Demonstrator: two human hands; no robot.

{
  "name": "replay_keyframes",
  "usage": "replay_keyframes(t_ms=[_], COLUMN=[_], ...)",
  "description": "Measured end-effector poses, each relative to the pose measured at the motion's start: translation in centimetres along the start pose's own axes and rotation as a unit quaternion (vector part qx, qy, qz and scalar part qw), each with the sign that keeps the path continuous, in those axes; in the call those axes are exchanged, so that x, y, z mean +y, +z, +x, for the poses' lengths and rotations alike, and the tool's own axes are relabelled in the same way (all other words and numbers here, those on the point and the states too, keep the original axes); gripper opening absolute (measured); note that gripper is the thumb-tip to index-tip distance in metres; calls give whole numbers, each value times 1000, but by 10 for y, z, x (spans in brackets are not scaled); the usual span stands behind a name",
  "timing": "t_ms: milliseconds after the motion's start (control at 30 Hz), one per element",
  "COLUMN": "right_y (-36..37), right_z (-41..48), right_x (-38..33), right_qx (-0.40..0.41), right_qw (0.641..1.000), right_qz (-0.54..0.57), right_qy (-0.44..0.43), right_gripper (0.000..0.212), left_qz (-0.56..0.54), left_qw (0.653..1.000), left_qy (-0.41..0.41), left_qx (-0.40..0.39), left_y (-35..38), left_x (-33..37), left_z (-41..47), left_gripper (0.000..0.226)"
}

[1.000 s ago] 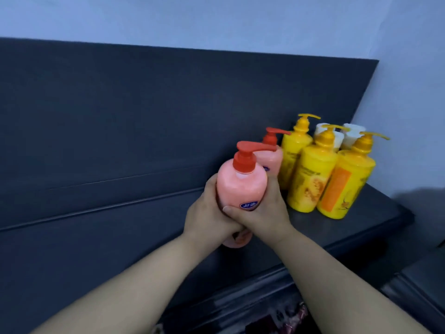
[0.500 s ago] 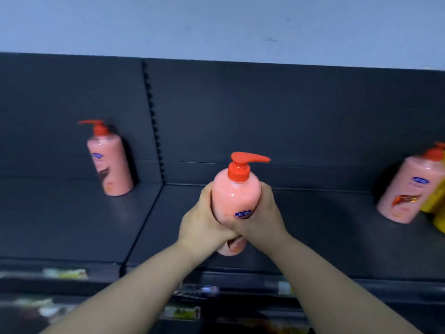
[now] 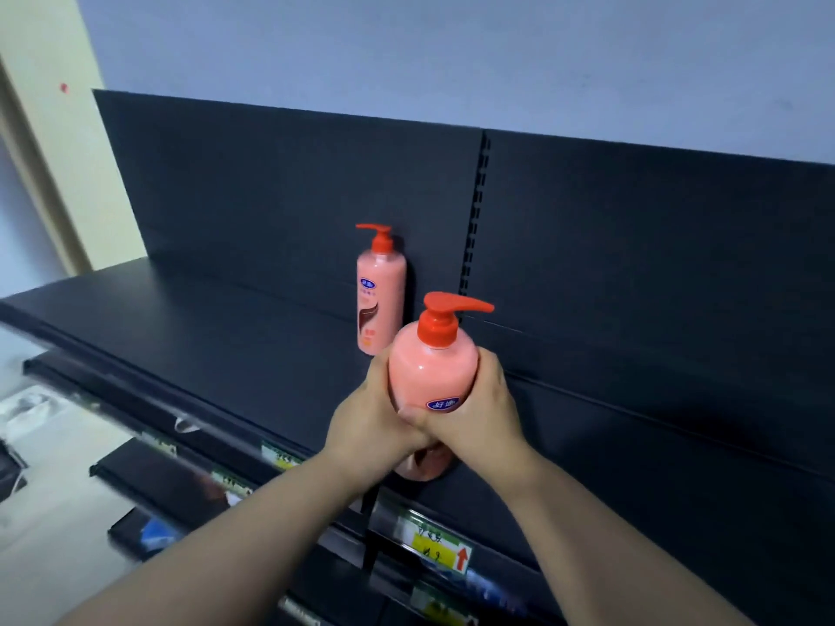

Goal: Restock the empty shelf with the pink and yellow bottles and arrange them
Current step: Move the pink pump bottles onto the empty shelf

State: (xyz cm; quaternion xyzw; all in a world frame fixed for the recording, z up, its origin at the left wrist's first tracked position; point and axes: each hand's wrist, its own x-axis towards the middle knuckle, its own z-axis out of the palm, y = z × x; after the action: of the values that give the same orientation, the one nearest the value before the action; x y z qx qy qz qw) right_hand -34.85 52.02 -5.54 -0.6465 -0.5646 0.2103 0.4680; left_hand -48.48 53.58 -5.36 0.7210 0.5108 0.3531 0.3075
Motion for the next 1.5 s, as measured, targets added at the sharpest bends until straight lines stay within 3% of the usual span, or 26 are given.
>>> replay_keyframes(t_ms=[233,733,933,1267,1500], right_y=[5,59,100,164,190], right_z=[38,87,113,133,134], right_x=[3,-1,-3,-23,-41], right_qx=[-30,-68,2,124,181], right_qw=[1000,997,999,986,973], right_qz=[-3,-43,-31,-23,-56], right_qy=[6,-2,24,109,130], right_gripper=[97,98,102,91,99], left_qz=[56,-15,-17,-24,-36], left_qw=[998,999,999,986,971], left_qy=[-8,-48,-17,35,87], left_qx=[24,19,-39,-162,-222], left_y=[-1,-22,-47,-86,-98], left_x=[2,-52,-87,-132,-153], left_z=[29,77,125,191,215], left_gripper=[97,95,90,90,90])
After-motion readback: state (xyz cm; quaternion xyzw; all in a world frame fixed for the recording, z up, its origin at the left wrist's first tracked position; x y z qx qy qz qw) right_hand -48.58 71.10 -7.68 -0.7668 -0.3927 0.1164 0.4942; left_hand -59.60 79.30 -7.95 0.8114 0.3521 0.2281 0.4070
